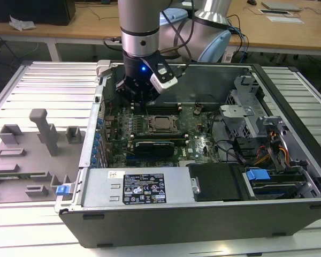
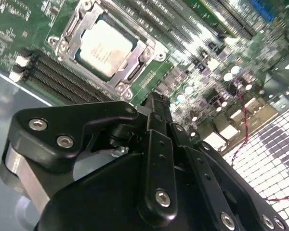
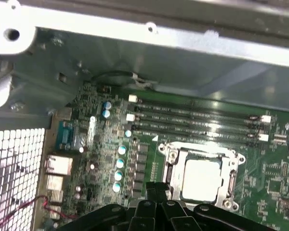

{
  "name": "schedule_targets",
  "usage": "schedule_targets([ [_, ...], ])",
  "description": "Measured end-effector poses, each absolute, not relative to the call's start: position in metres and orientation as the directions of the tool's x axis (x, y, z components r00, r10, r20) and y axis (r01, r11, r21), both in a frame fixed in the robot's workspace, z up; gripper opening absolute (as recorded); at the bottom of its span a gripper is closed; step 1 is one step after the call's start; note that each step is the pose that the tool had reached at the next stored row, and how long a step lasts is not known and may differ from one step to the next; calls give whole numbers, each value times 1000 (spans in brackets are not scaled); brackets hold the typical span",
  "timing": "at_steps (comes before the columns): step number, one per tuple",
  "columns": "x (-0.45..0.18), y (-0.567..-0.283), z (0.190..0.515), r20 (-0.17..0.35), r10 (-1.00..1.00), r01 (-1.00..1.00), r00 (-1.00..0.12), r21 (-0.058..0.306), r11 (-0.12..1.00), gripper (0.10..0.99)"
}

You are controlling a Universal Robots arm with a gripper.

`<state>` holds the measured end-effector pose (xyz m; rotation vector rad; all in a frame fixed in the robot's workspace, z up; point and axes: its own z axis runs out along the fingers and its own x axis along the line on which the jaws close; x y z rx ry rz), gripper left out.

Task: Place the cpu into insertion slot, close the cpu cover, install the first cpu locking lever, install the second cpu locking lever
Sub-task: 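Install the first cpu locking lever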

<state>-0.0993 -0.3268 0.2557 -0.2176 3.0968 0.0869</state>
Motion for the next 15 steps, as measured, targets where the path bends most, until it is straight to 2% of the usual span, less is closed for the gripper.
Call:
schedule_targets([
  [8, -107, -327, 255, -52, -135, -141, -990, 141, 980, 106],
  [11, -109, -327, 255, -60, -131, -141, -990, 199, 970, 106],
  [15, -109, -327, 255, -61, -131, -141, -990, 208, 968, 106],
])
